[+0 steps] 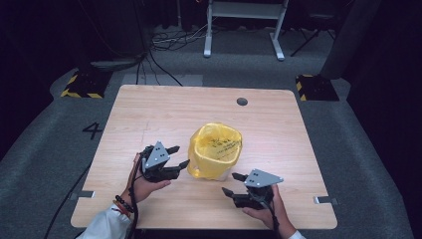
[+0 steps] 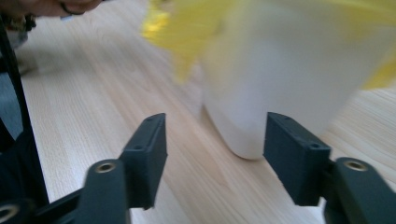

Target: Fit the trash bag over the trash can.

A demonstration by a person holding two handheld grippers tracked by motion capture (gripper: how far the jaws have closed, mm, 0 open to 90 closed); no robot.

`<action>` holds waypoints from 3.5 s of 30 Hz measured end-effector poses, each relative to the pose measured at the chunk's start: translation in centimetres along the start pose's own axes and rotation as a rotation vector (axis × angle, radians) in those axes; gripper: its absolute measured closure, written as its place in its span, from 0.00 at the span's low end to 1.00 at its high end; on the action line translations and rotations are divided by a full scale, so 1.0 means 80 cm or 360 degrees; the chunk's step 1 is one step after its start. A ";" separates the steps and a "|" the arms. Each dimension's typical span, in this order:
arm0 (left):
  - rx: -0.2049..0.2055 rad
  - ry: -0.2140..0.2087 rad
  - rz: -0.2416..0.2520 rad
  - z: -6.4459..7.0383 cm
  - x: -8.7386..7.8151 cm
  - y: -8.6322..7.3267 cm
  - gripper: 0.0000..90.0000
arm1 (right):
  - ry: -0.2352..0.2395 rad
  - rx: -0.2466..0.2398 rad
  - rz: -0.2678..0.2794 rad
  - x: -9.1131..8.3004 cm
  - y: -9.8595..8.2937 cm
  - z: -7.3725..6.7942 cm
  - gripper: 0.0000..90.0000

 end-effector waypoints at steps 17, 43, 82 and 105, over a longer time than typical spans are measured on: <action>0.0047 0.0027 -0.0013 -0.014 -0.035 0.003 0.33 | -0.0091 0.0003 0.0357 -0.060 0.087 0.068 0.51; -0.0066 -0.0089 -0.0535 -0.028 -0.040 -0.150 0.24 | 0.0108 -0.0123 0.0034 0.016 0.153 0.075 0.64; -0.0100 -0.0050 -0.0499 -0.032 -0.034 -0.149 0.18 | 0.0045 -0.0028 -0.0588 0.054 0.120 0.087 0.49; -0.0114 -0.0043 -0.0499 -0.033 -0.034 -0.150 0.18 | 0.0044 -0.0069 -0.0753 0.064 0.118 0.084 0.35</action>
Point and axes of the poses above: each handheld gripper's, and its own axes: x roughly forward along the jaws, y roughly out of its top, z roughly to its right, the point moved 9 cm from there along x, roughly forward along the jaws, and after that the axes turned 3 degrees about -x, right-handed, at the moved point
